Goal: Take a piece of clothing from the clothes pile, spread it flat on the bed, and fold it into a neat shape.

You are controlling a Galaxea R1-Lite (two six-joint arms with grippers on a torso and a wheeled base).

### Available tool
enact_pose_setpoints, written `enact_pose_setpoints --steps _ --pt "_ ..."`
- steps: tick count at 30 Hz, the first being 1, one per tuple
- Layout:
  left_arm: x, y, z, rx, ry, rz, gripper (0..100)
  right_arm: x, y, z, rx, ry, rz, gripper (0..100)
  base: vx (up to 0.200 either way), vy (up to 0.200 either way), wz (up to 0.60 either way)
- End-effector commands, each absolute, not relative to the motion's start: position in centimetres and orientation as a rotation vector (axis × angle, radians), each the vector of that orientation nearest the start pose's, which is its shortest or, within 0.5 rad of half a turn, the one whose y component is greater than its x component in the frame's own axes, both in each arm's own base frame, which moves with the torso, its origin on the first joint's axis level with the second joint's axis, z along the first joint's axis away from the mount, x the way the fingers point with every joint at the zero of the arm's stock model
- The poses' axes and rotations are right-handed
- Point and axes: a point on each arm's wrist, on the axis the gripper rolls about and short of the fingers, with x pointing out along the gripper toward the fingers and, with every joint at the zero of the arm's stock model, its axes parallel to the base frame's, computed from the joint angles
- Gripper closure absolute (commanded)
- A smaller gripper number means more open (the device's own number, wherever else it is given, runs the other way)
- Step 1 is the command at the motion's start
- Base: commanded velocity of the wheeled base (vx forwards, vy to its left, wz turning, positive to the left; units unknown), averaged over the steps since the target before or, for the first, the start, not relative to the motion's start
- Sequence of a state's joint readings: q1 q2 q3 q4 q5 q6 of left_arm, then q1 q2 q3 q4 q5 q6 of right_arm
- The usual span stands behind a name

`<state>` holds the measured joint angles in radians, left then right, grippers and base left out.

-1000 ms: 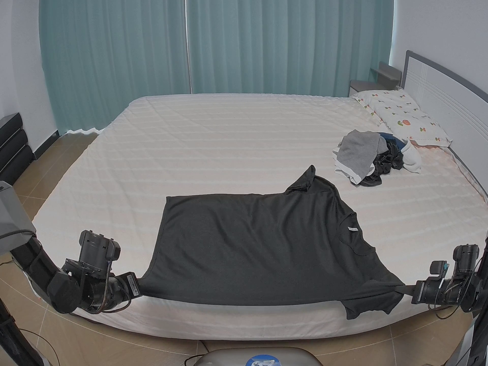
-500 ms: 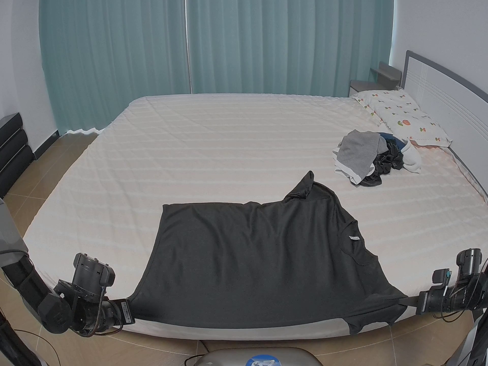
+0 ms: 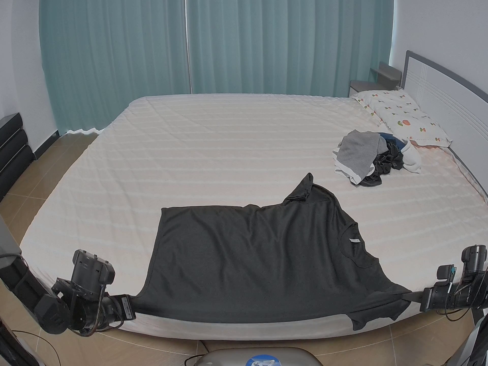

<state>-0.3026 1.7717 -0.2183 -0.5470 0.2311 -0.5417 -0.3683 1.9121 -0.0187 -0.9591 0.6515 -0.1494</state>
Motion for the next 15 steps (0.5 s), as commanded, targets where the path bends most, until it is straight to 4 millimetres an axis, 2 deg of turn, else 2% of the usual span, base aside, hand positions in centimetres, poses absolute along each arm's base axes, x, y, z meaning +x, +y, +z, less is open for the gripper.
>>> enact_pose_setpoints --steps 1,6,9,12,15 --pt "21.5 -5.2 4.9 -0.293 0.854 0.209 100 18.5 -5.1 2.0 0.306 0.730 0.343 100 0.000 0.000 0.00" --pt "23.8 -5.2 5.5 -0.322 0.815 0.220 100 20.8 -4.4 2.8 0.355 0.697 0.353 100 0.000 0.000 0.00" --pt "25.9 -5.4 6.1 -0.384 0.769 0.240 100 23.1 -4.0 3.3 0.376 0.673 0.355 100 0.000 0.000 0.00" --pt "26.8 -5.6 6.0 -0.388 0.774 0.244 100 24.7 -3.6 3.1 0.365 0.669 0.352 100 0.000 0.000 0.00" --pt "27.3 -5.7 5.9 -0.384 0.787 0.248 100 25.4 -3.4 2.7 0.359 0.677 0.355 100 0.000 0.000 0.00"
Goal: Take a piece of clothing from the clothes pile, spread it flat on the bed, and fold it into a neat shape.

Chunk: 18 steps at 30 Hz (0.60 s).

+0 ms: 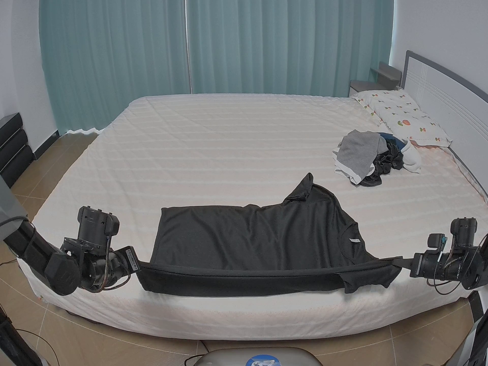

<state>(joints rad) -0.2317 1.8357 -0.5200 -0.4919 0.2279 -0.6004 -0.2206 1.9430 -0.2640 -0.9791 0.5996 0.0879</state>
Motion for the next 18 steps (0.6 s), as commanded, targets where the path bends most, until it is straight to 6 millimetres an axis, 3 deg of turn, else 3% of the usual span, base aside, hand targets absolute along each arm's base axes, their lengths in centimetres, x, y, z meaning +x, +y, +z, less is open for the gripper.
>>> enact_pose_setpoints --steps 1,8,18 --pt "27.7 -5.8 5.7 -0.382 0.796 0.252 100 25.9 -3.3 2.5 0.354 0.679 0.358 100 0.000 0.000 0.00" --pt "29.5 -6.2 3.9 -0.374 0.837 0.264 100 28.8 -2.9 1.8 0.348 0.666 0.354 100 0.000 0.000 0.00" --pt "32.7 -6.9 1.6 -0.372 0.853 0.272 100 31.5 -2.4 -0.3 0.338 0.690 0.324 100 0.000 0.000 0.00"
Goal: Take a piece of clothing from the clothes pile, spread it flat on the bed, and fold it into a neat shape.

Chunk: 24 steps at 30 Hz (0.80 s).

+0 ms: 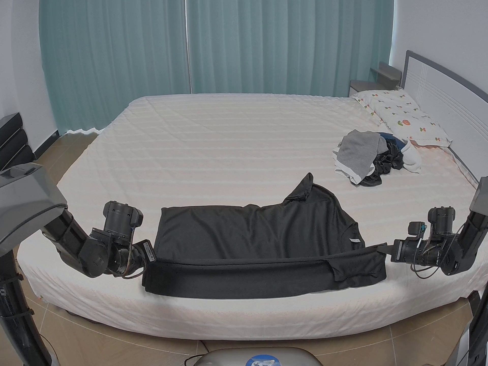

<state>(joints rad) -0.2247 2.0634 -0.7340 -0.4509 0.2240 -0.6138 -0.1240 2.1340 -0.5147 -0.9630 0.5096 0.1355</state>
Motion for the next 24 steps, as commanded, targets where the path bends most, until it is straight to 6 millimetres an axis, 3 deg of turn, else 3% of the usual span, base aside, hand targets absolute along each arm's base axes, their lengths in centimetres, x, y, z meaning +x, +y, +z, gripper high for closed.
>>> enact_pose_setpoints --steps 1,13,24 --pt "33.4 -7.1 1.1 -0.378 0.852 0.274 100 32.1 -2.3 -1.0 0.333 0.699 0.315 100 0.000 0.000 0.00" --pt "35.8 -6.5 -1.0 -0.435 0.858 0.319 100 35.0 -1.3 -2.7 0.401 0.694 0.305 100 0.000 0.000 0.00" --pt "37.3 -6.8 -2.6 -0.492 0.860 0.315 100 36.3 -1.2 -3.9 0.408 0.690 0.288 100 0.000 0.000 0.00"
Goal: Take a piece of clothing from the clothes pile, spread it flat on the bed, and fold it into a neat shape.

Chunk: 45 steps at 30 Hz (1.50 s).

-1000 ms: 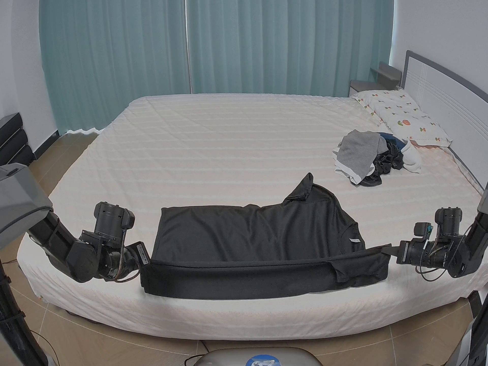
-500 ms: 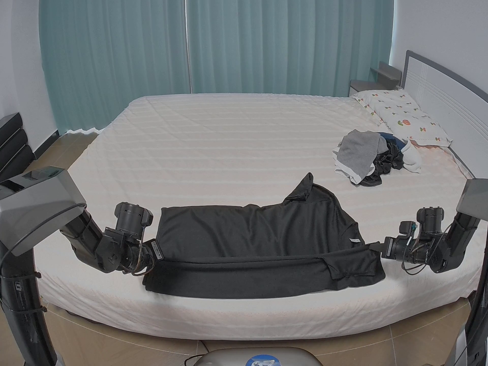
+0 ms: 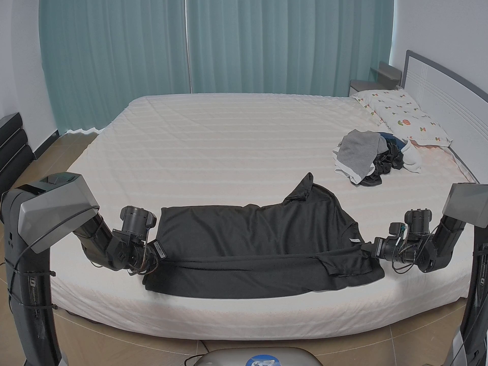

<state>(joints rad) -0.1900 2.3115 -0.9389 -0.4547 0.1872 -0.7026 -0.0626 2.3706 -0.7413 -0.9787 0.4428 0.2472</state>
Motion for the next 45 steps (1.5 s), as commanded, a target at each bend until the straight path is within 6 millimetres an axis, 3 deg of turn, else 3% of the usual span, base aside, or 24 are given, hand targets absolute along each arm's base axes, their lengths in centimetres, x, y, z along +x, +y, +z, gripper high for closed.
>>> enact_pose_setpoints --steps 1,5,6,7,15,21,23,26,33,38,45 --pt "37.6 -6.9 -2.7 -0.505 0.856 0.314 100 36.5 -1.2 -4.0 0.416 0.690 0.285 100 0.000 0.000 0.00" --pt "38.0 -7.0 -2.7 -0.537 0.847 0.316 100 36.8 -1.1 -4.4 0.437 0.696 0.279 100 0.000 0.000 0.00" --pt "38.0 -7.0 -2.7 -0.543 0.848 0.316 0 36.8 -1.1 -4.5 0.437 0.697 0.279 100 0.000 0.000 0.00" --pt "38.1 -7.0 -2.7 -0.548 0.847 0.314 0 36.8 -1.1 -4.6 0.439 0.699 0.278 0 0.000 0.000 0.00" --pt "37.9 -6.9 -2.2 -0.600 0.835 0.333 0 36.9 -0.7 -3.1 0.523 0.638 0.263 0 0.000 0.000 0.00" --pt "36.4 -5.4 1.2 -0.647 0.793 0.320 0 35.8 -1.6 -0.1 0.592 0.571 0.218 0 0.000 0.000 0.00" --pt "35.0 -4.8 3.3 -0.675 0.792 0.263 0 34.6 -2.1 1.4 0.641 0.557 0.189 0 0.000 0.000 0.00" --pt "33.4 -4.4 4.8 -0.704 0.803 0.204 0 32.9 -2.2 2.2 0.676 0.574 0.162 0 0.000 0.000 0.00" --pt "30.9 -4.3 5.3 -0.721 0.820 0.202 0 29.4 -1.8 1.7 0.706 0.659 0.130 0 0.000 0.000 0.00" --pt "29.7 -4.3 6.0 -0.830 0.819 0.182 0 29.1 -1.6 1.3 0.778 0.685 0.106 0 0.000 0.000 0.00" --pt "29.4 -4.2 5.2 -0.875 0.903 0.115 0 28.2 -0.7 0.9 0.778 0.728 0.117 0 0.057 0.000 0.00"
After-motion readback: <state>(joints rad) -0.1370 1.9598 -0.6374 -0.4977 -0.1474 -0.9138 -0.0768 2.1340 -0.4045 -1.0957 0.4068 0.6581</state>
